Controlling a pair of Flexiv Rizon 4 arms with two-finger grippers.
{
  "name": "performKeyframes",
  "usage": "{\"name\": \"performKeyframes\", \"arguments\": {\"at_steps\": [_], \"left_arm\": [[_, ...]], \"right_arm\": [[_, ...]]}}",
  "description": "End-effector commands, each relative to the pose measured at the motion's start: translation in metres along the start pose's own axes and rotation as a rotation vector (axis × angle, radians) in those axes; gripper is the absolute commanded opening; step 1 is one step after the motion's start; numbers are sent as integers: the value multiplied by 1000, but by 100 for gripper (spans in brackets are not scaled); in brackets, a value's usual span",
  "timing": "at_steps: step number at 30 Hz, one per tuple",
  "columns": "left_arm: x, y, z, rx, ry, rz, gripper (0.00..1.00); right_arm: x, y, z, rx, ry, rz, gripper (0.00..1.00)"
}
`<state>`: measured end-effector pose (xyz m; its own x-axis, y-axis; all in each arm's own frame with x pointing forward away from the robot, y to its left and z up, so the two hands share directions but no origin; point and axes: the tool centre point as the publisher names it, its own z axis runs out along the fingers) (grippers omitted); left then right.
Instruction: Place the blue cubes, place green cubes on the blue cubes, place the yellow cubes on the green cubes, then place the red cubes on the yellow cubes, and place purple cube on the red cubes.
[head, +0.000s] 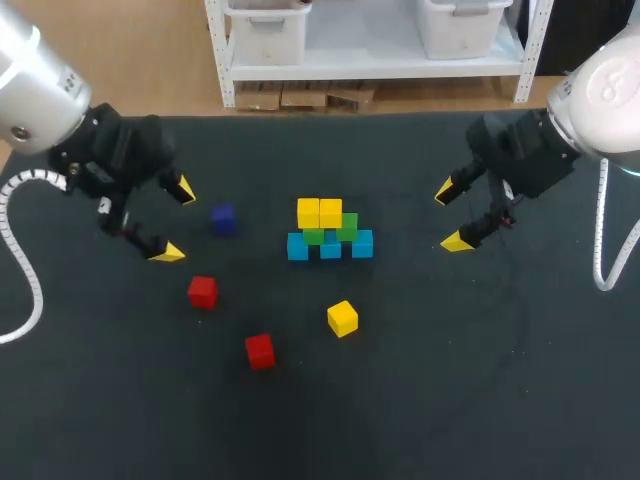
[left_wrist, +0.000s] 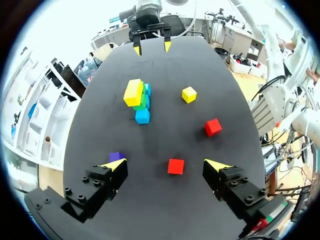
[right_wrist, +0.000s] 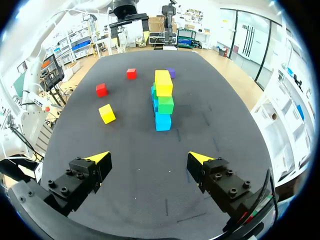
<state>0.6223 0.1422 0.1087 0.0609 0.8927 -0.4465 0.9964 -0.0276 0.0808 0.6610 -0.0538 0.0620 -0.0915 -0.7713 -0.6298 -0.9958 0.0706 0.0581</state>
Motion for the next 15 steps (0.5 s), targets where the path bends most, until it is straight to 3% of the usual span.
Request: {"name": "performKeyframes", "arguments": {"at_steps": [1,2,6,9,15], "left_arm": [[2,-2,0,-4,-12,3,100],[2,-2,0,-4,-12,3,100],[2,-2,0,-4,-12,3,100],[2,-2,0,-4,-12,3,100],[2,-2,0,-4,-12,3,100]], "right_arm": [[0,-1,1,-2,-3,-1,100],[0,-1,1,-2,-3,-1,100],[-8,-6,-9,-45,31,-211,100],[-24,12,3,-120,47,-367,100],[-51,52,29,-257,31,-560,100]]}}
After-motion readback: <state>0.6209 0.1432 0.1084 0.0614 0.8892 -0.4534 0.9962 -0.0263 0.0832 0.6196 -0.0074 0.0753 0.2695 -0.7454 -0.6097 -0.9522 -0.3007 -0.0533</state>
